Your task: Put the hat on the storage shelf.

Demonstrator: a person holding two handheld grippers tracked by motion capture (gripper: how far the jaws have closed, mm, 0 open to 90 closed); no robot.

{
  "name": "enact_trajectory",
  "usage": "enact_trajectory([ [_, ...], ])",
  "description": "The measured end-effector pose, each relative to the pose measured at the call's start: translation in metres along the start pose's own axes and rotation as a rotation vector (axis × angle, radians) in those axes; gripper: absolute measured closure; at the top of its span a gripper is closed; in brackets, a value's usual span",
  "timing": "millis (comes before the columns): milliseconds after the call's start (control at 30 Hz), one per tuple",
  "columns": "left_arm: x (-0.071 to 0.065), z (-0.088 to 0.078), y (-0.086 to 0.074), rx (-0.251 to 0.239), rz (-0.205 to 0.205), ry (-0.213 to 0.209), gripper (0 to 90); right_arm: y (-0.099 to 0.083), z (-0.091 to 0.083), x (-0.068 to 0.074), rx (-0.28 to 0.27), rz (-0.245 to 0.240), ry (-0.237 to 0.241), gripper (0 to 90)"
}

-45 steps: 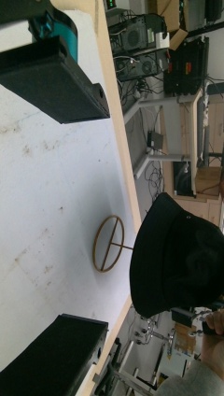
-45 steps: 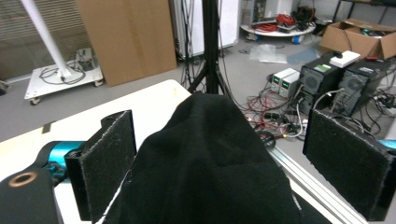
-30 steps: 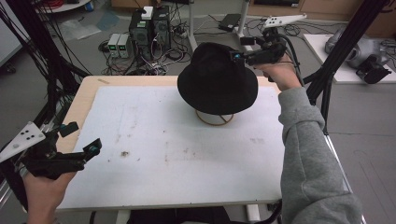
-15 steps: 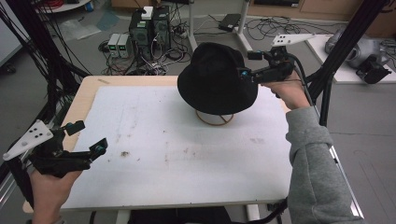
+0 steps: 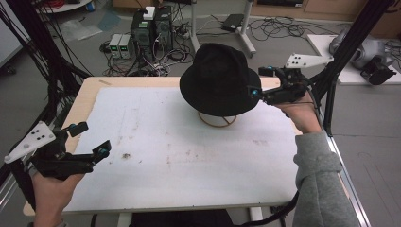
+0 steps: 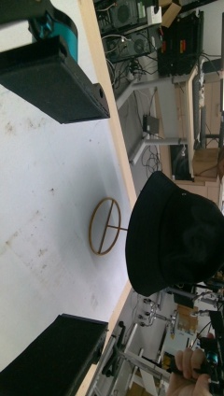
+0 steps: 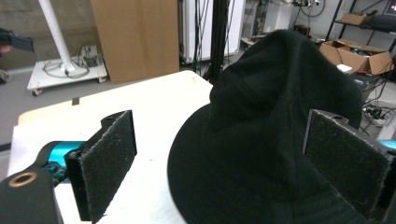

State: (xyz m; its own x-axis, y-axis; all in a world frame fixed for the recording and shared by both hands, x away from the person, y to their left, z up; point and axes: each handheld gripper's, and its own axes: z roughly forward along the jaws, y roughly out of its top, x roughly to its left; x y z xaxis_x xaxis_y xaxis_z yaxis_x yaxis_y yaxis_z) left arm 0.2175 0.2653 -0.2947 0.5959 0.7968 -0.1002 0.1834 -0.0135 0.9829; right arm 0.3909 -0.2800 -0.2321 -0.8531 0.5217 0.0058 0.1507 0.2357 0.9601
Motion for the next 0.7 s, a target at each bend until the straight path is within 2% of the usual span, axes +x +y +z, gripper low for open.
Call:
enact_trajectory([
  [33,0.0,0.0,0.0,0.0,0.0,0.0,1.7,0.0,0.0,0.0,0.0,0.0,0.0,9.0],
  [100,0.0,0.002,-0.001,0.002,-0.001,-0.004,1.7,-0.012,-0.003,0.002,-0.002,0.006,-0.005,9.0],
  [333,-0.002,0.009,-0.002,0.017,0.002,-0.009,1.7,-0.033,-0.004,0.009,0.038,-0.004,-0.016,8.9],
  [500,-0.003,0.01,-0.003,0.021,0.002,-0.008,1.7,-0.043,-0.006,0.014,0.027,-0.008,-0.018,8.9],
  [533,-0.003,0.011,-0.003,0.021,0.002,-0.008,1.7,-0.049,-0.008,0.017,0.013,-0.005,-0.015,8.9],
  [700,-0.004,0.011,-0.003,0.02,0.005,-0.01,1.7,-0.063,-0.012,0.029,0.012,-0.002,-0.025,8.9],
])
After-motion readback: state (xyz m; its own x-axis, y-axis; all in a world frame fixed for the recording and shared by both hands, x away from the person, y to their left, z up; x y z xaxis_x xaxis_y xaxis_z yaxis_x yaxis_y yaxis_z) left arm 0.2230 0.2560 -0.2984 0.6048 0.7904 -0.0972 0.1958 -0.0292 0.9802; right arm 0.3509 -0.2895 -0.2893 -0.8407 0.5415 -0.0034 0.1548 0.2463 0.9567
